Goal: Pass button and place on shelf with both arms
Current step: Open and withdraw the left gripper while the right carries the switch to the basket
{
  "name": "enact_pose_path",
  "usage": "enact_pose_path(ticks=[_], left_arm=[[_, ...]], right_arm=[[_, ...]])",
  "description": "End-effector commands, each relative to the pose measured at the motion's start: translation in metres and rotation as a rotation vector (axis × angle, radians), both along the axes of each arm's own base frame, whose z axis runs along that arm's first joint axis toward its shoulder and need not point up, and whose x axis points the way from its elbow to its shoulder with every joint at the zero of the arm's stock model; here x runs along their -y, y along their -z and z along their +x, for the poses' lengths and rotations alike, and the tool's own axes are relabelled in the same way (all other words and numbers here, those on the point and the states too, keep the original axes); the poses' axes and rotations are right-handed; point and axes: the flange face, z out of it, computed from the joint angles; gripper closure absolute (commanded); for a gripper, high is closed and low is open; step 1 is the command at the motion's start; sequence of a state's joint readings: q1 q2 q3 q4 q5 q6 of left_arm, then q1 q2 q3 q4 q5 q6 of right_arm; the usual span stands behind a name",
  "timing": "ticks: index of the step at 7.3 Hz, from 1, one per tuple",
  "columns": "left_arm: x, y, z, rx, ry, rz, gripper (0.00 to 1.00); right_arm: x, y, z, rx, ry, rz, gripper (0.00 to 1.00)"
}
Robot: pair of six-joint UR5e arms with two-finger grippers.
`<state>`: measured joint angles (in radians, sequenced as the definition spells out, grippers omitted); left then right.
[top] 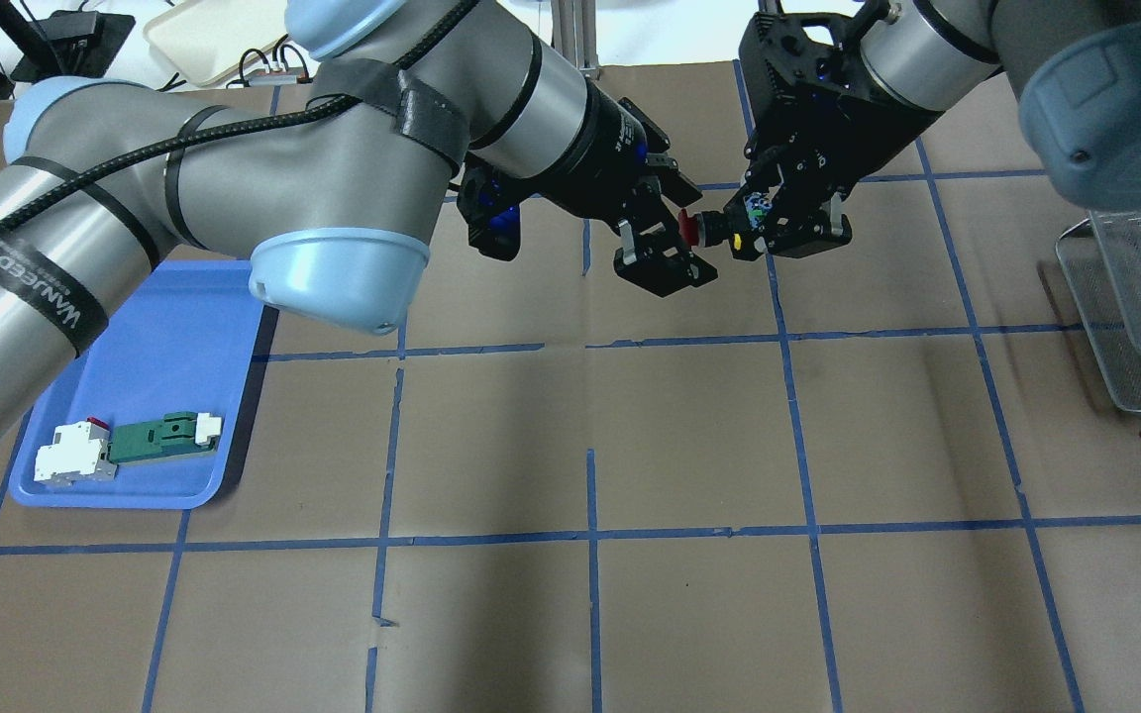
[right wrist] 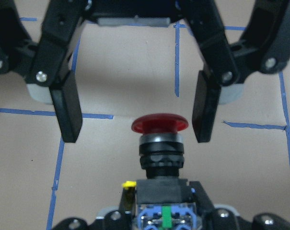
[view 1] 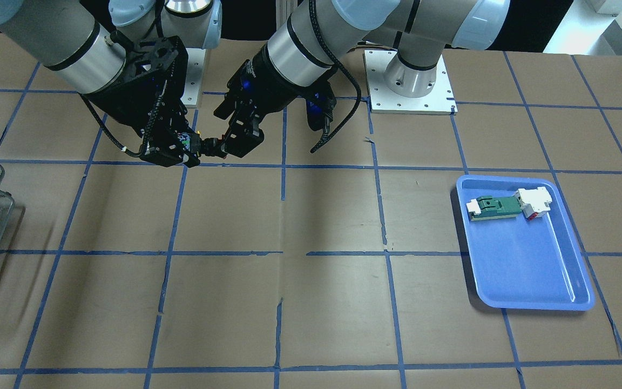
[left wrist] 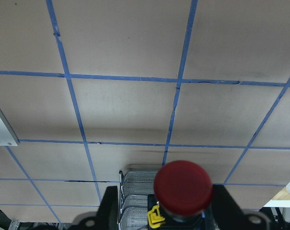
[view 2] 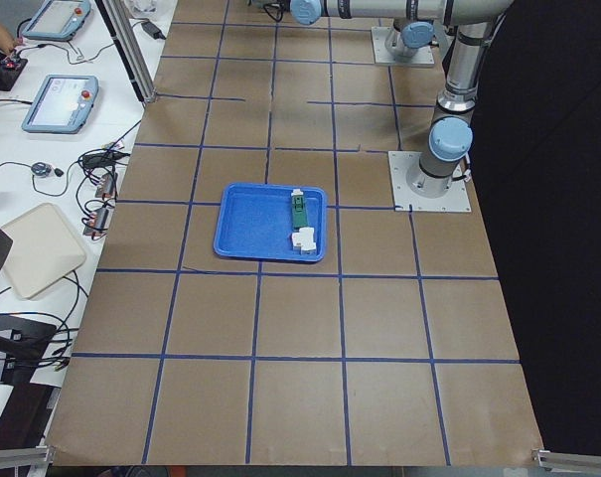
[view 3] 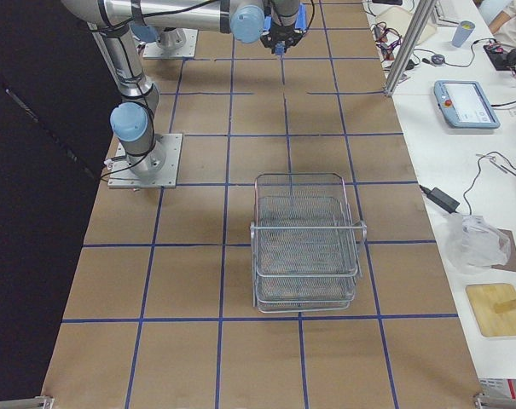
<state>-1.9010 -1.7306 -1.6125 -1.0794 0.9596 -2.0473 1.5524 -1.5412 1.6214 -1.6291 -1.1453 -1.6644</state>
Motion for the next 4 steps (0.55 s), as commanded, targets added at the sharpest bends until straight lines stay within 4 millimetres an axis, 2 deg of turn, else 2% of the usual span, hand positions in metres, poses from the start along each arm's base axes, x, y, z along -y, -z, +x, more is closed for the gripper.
enact_pose_path(ticks=[1, 3, 4], left_arm=[[0.012, 0.003, 0.021, 0.067, 0.018, -0.07, 0.16], [0.048, 0.006, 0.09, 0.195, 0.112, -0.215, 0.16], [0.059, 0.009, 0.135, 0.244, 0.203, -0.24, 0.16]], right_arm=[[0.004, 0.003, -0.005, -0.008, -0.002, 0.001, 0.75], [0.008, 0.004, -0.023, -0.061, 0.011, -0.01, 0.76], [0.016, 0.004, -0.056, -0.081, 0.031, -0.023, 0.77]])
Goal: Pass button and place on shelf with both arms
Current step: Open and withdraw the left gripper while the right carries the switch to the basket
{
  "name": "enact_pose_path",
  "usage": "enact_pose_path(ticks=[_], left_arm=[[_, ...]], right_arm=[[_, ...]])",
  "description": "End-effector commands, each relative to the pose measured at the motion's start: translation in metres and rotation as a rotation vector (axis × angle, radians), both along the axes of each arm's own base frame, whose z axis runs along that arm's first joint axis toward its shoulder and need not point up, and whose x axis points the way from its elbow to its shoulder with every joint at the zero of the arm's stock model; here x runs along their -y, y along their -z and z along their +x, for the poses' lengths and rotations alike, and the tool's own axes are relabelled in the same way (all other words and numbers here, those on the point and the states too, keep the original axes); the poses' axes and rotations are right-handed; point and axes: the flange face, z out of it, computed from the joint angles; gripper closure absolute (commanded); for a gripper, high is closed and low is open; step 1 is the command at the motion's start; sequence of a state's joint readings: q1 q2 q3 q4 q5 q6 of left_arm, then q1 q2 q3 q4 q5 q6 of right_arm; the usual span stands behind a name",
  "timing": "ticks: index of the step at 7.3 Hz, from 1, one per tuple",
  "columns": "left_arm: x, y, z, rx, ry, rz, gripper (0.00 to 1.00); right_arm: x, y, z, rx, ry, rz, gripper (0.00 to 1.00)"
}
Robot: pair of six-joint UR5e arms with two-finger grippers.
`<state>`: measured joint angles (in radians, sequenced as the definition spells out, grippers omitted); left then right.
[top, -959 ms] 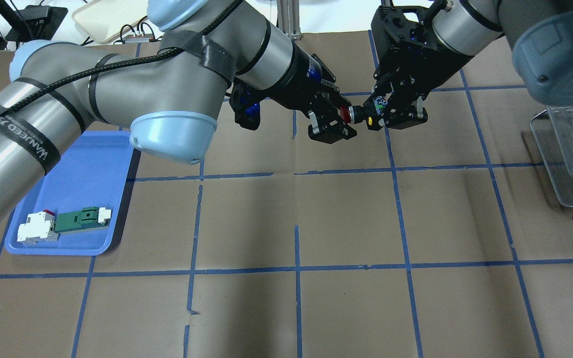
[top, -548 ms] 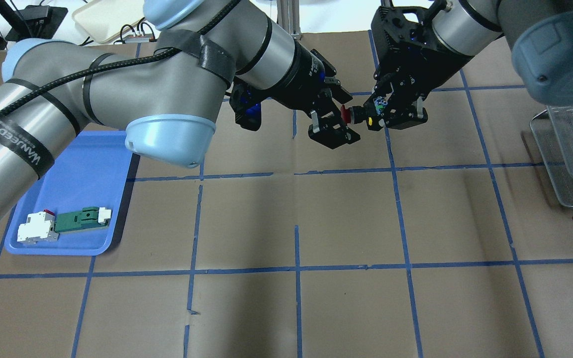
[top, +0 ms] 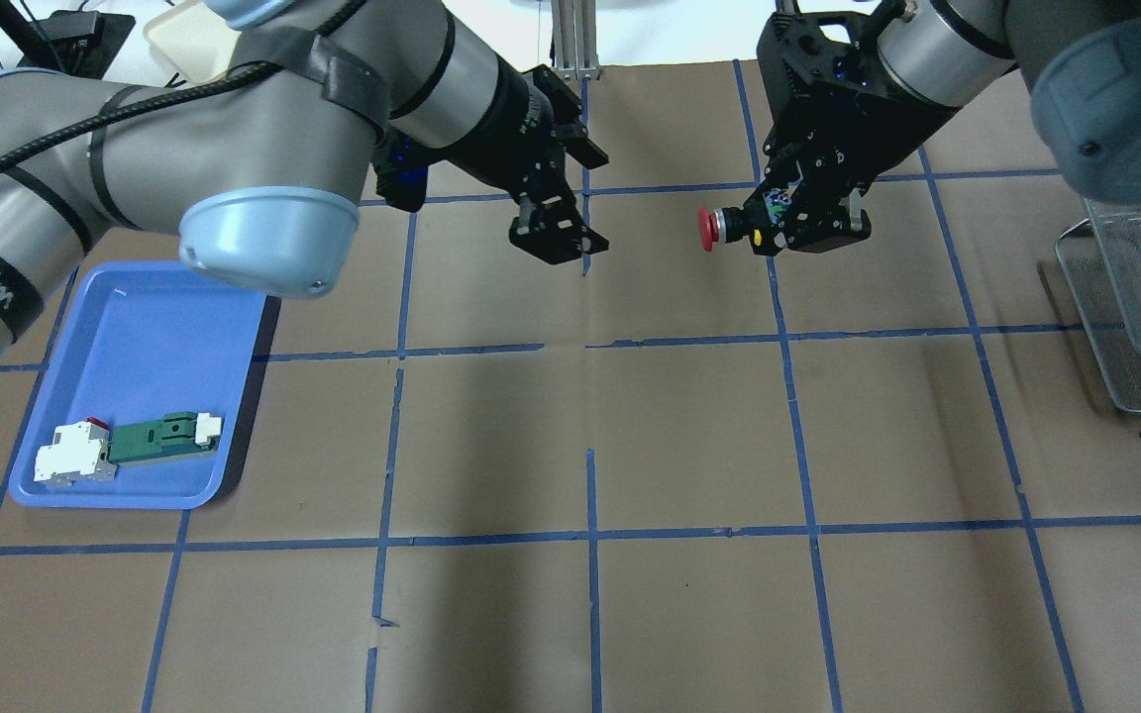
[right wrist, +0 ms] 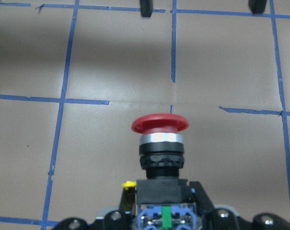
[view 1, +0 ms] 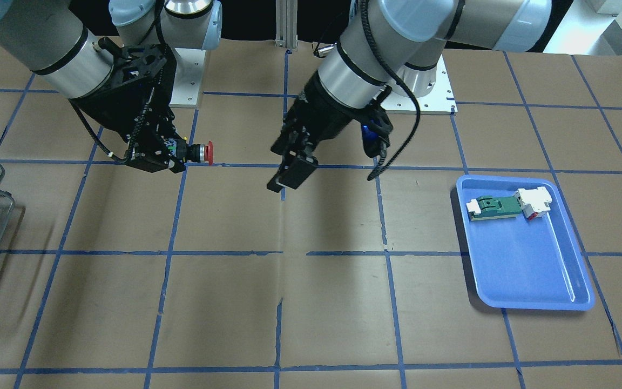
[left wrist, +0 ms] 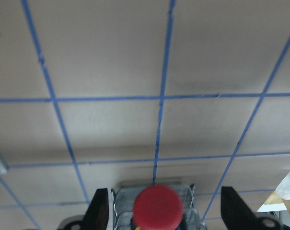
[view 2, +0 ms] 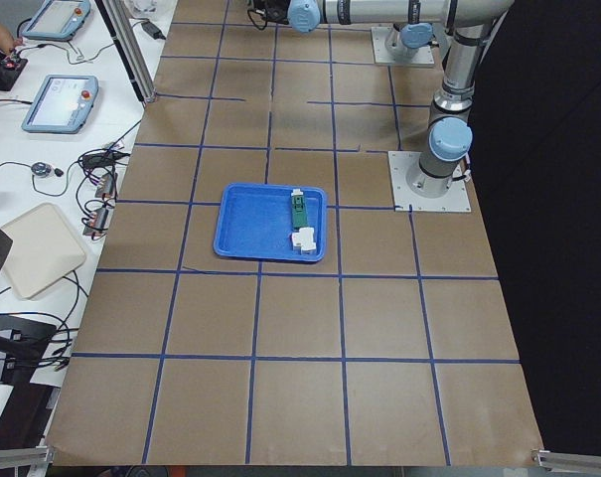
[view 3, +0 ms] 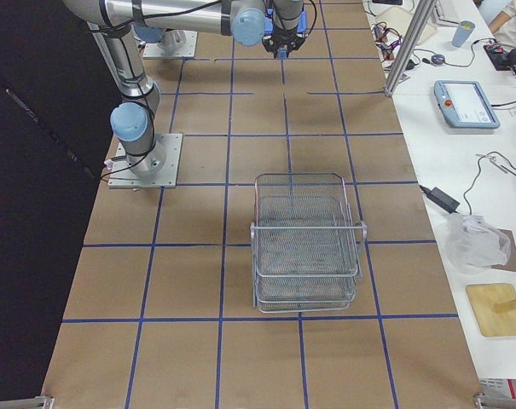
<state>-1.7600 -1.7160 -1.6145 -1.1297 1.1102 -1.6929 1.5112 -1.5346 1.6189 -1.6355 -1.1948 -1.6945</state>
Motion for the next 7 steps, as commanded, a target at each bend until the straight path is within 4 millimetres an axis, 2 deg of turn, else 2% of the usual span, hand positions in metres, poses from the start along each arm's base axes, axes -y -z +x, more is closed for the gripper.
enact_pose_path(ticks=[1, 2, 3, 4, 5, 7], left_arm=[[0.018, 0.012, 0.086, 0.246, 0.282, -0.075, 0.08], [0.015, 0.012, 0.109, 0.398, 0.475, -0.111, 0.0], [0.01, 0.012, 0.124, 0.452, 0.631, -0.118, 0.0], [0.009, 0.012, 0.153, 0.538, 0.775, -0.122, 0.0], [0.003, 0.004, 0.176, 0.571, 0.927, -0.136, 0.0], [-0.02, -0.014, 0.19, 0.579, 1.039, -0.079, 0.0]], right_arm=[[0.014, 0.0, -0.082, -0.029, 0.089, -0.015, 0.77], [0.016, 0.001, -0.127, -0.032, 0.096, -0.033, 0.78], [0.015, -0.002, -0.172, -0.079, 0.06, -0.071, 0.78], [0.012, -0.008, -0.217, -0.113, 0.077, -0.094, 0.81], [0.004, -0.005, -0.266, -0.12, 0.059, -0.118, 0.82], [-0.014, 0.025, -0.366, -0.117, 0.06, -0.117, 0.82]])
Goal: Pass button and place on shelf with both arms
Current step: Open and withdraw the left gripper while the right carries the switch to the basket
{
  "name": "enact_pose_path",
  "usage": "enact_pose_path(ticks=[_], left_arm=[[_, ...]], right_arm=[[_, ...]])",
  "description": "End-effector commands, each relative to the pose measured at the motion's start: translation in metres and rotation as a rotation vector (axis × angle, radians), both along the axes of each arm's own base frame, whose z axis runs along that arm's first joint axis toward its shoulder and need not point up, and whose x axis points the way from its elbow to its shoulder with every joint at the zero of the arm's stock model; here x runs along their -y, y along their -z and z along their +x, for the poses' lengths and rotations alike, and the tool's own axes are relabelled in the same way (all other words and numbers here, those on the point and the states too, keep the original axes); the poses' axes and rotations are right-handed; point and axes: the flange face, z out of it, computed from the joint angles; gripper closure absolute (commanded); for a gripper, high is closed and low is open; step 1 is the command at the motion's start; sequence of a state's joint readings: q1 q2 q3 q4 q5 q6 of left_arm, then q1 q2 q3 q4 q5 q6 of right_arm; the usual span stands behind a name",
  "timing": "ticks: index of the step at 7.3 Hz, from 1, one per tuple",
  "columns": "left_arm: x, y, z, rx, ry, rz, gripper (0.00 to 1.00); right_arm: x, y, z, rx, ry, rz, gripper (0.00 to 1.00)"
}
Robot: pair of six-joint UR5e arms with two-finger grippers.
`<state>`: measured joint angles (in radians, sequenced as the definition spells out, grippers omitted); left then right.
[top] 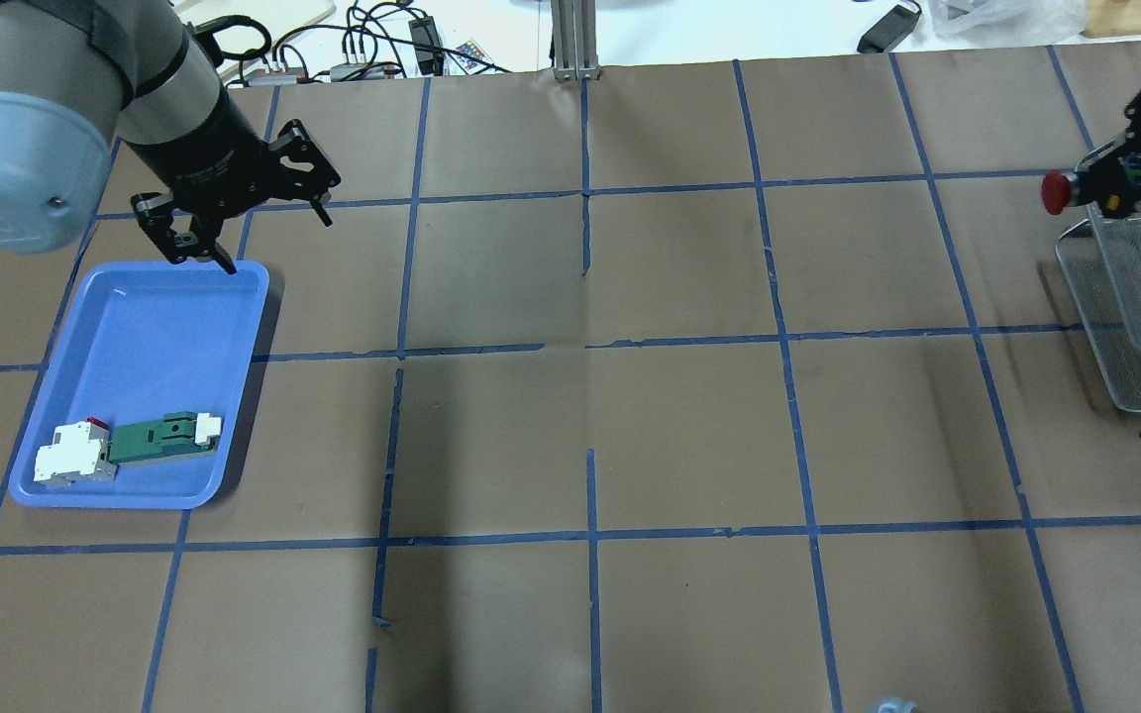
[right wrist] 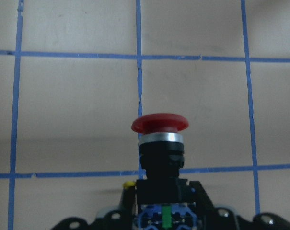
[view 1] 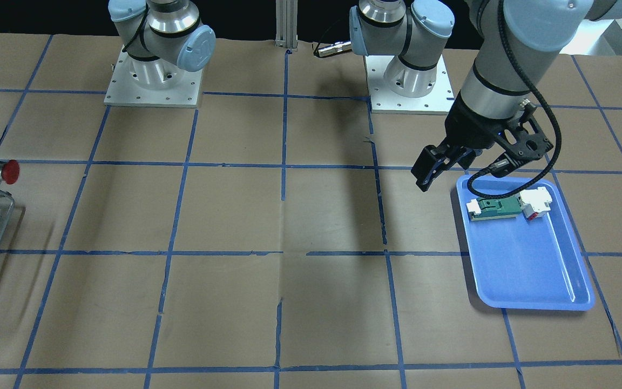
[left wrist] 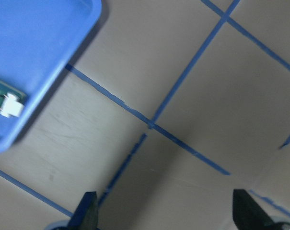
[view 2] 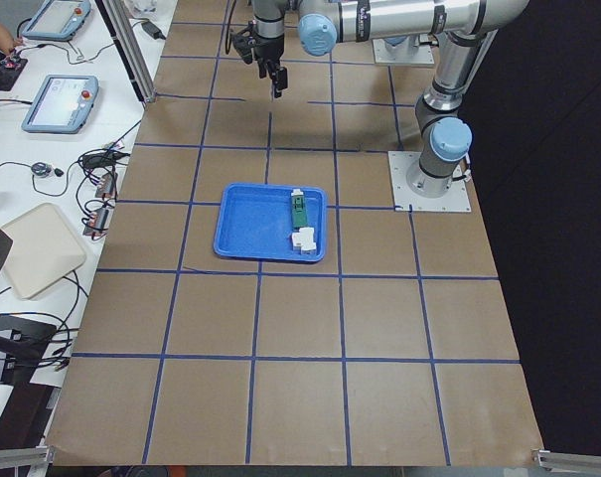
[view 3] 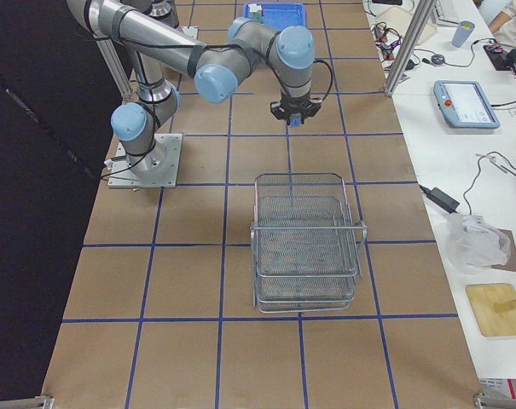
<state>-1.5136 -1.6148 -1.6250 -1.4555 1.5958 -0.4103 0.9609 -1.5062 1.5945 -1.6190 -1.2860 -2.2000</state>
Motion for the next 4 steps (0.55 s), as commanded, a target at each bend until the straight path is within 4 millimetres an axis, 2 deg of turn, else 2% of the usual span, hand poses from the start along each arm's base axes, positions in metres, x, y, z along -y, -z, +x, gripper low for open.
enact_pose_path(ticks=[1, 2, 3, 4], left_arm=[[-0.026, -0.024, 0.009, 0.056, 0.076, 0.048, 0.0], [-0.037, -0.031, 0.007, 0.064, 0.085, 0.043, 0.0], [-0.049, -0.039, 0.002, 0.037, 0.136, 0.042, 0.0], [-0.058, -0.042, -0.002, 0.006, 0.224, 0.047, 0.0]], right_arm=[[-0.015, 0.043, -0.101, 0.019, -0.011, 0.004, 0.8], [-0.007, 0.065, -0.122, 0.024, 0.003, 0.009, 0.76], [0.006, 0.074, -0.135, -0.03, 0.001, -0.043, 0.7], [0.014, 0.097, -0.144, -0.024, 0.006, -0.03, 0.51]])
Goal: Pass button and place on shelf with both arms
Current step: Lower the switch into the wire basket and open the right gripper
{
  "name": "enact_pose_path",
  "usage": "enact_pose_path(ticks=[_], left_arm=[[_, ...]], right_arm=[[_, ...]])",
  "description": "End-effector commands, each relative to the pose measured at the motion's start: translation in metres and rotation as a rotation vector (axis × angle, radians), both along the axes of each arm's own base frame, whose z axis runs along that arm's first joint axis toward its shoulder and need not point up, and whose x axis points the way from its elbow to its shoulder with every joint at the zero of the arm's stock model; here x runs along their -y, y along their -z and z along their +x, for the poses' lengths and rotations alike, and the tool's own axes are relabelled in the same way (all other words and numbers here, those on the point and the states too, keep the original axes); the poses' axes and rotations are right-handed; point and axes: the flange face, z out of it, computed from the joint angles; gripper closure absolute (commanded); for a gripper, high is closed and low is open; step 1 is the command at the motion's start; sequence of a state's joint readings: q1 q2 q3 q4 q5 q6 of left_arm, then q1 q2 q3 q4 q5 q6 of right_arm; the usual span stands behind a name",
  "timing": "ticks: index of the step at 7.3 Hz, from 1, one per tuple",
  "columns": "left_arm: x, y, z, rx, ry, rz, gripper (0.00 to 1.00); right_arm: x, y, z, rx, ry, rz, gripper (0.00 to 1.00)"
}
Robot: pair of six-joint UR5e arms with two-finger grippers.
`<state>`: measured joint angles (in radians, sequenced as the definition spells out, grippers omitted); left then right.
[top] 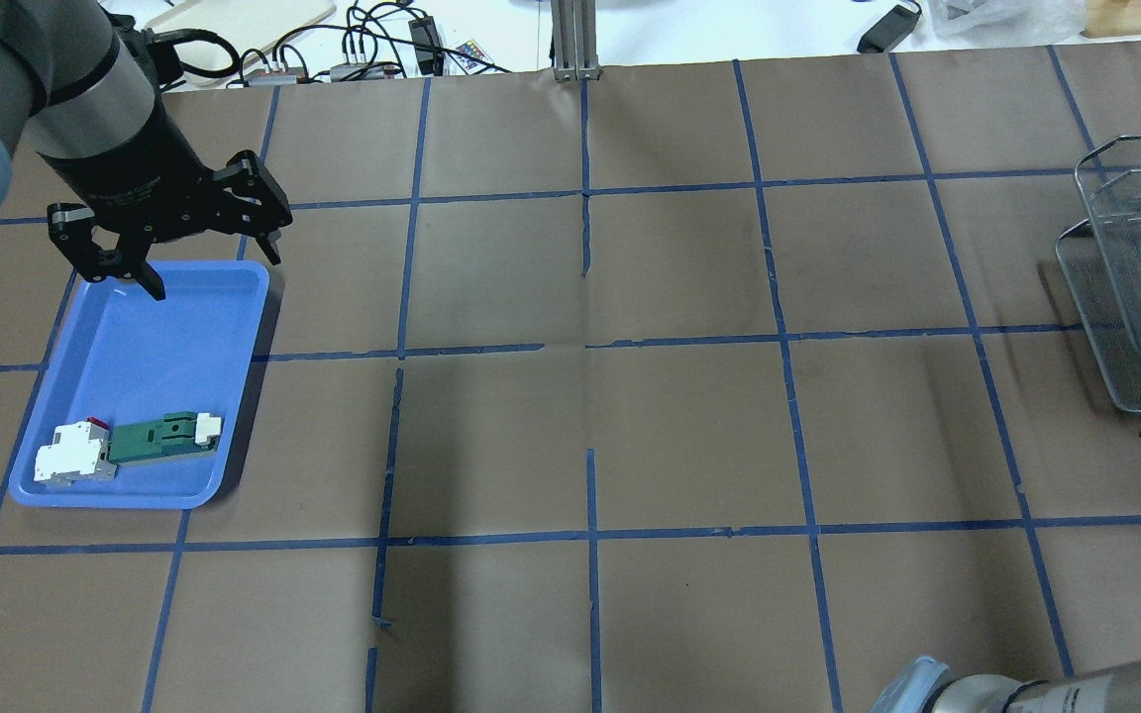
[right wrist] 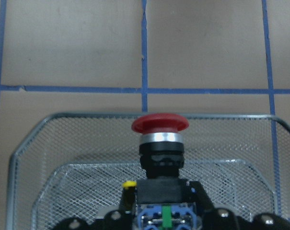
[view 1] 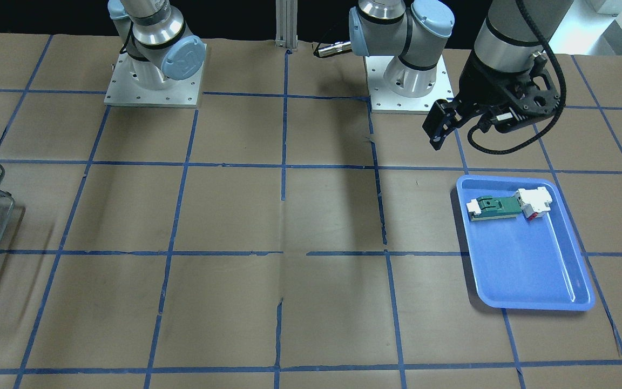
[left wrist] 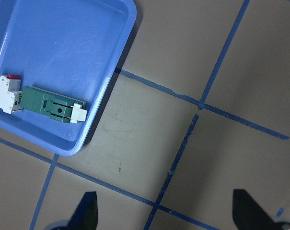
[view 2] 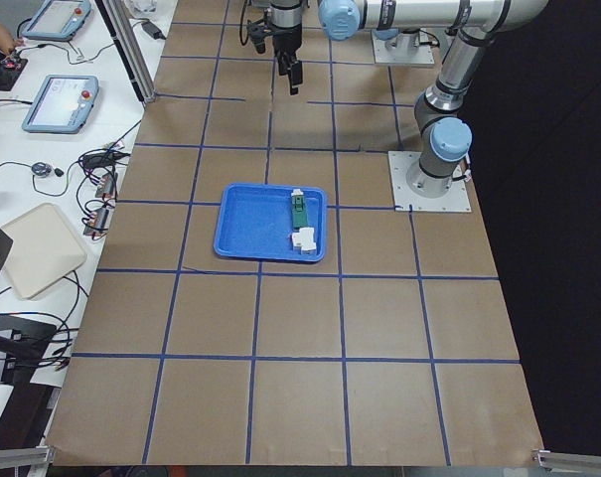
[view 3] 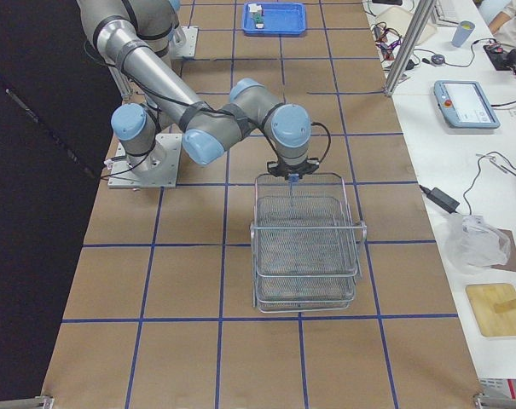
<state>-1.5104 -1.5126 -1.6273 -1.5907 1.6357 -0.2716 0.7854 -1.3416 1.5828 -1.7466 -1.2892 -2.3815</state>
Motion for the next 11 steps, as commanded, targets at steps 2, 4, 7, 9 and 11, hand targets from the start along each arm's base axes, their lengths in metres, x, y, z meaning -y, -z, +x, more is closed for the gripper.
enact_pose_path(ticks=[2, 4, 7, 9, 11], left_arm=[[-0.007, 0.013, 0.012, -0.02, 0.159, 0.044, 0.0], [-0.02, 0.004, 0.014, -0.031, 0.279, 0.037, 0.0], [-0.03, -0.004, 0.03, -0.081, 0.372, 0.065, 0.0], [-0.035, -0.001, 0.024, -0.076, 0.369, 0.078, 0.0], [-0.037, 0.005, 0.015, -0.077, 0.39, 0.093, 0.0]], right_arm=[[0.01, 0.027, -0.015, 0.004, 0.017, 0.004, 0.02], [0.007, 0.008, -0.007, -0.003, 0.103, 0.01, 0.0], [-0.017, -0.084, 0.134, 0.032, 0.255, 0.091, 0.0], [-0.024, -0.12, 0.297, 0.033, 0.394, 0.175, 0.0], [-0.031, -0.128, 0.408, 0.034, 0.413, 0.165, 0.0]])
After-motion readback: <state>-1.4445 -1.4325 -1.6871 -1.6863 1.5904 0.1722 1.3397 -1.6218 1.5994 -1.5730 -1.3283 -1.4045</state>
